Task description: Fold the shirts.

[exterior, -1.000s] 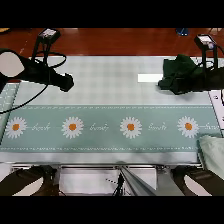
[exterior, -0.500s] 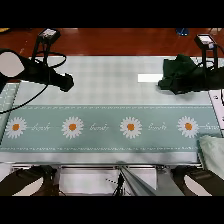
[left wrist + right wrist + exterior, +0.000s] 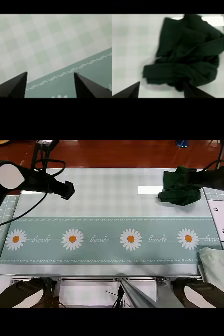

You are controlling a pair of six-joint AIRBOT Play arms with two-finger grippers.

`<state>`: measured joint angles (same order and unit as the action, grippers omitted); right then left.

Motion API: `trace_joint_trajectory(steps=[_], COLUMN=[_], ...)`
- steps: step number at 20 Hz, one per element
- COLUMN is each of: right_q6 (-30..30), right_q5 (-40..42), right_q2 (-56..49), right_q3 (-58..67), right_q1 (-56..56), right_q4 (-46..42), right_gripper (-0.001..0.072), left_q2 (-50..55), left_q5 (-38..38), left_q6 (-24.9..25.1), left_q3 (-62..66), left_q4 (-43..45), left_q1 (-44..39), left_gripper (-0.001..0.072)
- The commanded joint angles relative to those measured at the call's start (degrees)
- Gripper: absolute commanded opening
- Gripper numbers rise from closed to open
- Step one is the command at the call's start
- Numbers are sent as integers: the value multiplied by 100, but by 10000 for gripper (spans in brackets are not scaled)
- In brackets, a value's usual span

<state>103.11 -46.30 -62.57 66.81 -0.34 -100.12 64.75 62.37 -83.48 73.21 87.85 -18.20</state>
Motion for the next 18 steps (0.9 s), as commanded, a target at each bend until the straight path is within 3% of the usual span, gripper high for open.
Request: trace_joint_trajectory(steps=[1,7,17,18], right_q6=[485,481,481,481], right_q5=[651,903,1657,1808], right_q2=[-625,-1980,-3226,-3287], right_q3=[4,4,4,4], right_q1=[-894,-1880,-1641,-1569], right_q4=[157,1659,2105,2155], right_gripper=[593,594,591,552], left_q2=[-2,-2,-2,-2], left_q5=[-129,-127,-131,-131], left_q6=[2,2,4,4], left_q3=[4,4,4,4], left_q4=[2,-2,0,0], left_q1=[-2,-4,-2,-2], left_gripper=[717,717,717,717])
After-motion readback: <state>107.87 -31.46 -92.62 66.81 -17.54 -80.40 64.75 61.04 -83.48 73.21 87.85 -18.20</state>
